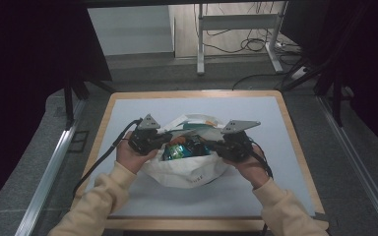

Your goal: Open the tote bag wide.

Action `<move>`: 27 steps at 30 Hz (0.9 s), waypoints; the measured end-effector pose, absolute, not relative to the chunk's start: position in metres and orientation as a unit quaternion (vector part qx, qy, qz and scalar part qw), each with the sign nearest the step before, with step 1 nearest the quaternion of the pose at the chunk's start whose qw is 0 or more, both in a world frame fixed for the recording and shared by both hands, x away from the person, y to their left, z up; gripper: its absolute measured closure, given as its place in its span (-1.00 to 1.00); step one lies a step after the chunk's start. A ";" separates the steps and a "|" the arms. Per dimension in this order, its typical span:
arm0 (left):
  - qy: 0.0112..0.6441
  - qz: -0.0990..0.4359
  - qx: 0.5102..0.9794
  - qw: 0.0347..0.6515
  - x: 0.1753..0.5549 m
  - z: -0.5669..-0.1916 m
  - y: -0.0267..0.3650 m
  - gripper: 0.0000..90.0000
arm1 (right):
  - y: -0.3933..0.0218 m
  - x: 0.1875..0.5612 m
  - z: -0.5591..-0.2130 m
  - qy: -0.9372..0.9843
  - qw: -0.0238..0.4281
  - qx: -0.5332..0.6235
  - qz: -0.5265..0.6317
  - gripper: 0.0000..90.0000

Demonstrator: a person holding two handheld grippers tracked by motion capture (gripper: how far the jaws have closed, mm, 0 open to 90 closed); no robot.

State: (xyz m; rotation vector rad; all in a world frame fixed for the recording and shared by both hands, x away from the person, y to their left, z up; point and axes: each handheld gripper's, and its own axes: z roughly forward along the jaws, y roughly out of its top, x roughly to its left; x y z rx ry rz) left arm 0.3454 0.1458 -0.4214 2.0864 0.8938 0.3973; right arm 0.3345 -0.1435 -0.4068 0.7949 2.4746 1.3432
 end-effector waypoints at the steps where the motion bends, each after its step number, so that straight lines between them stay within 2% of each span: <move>1: 0.359 0.159 0.826 0.404 0.350 -0.422 0.147 1.00 | -0.144 0.331 -0.408 0.843 0.104 0.266 0.456 0.98; 16: 0.368 0.164 0.825 0.396 0.367 -0.426 0.147 1.00 | -0.144 0.309 -0.425 0.863 0.078 0.242 0.436 0.98; 24: 0.346 0.134 0.828 0.420 0.357 -0.417 0.140 1.00 | -0.138 0.316 -0.409 0.860 0.095 0.238 0.442 0.98; 27: 0.334 0.151 0.841 0.397 0.357 -0.420 0.131 1.00 | -0.126 0.324 -0.406 0.865 0.096 0.233 0.434 0.98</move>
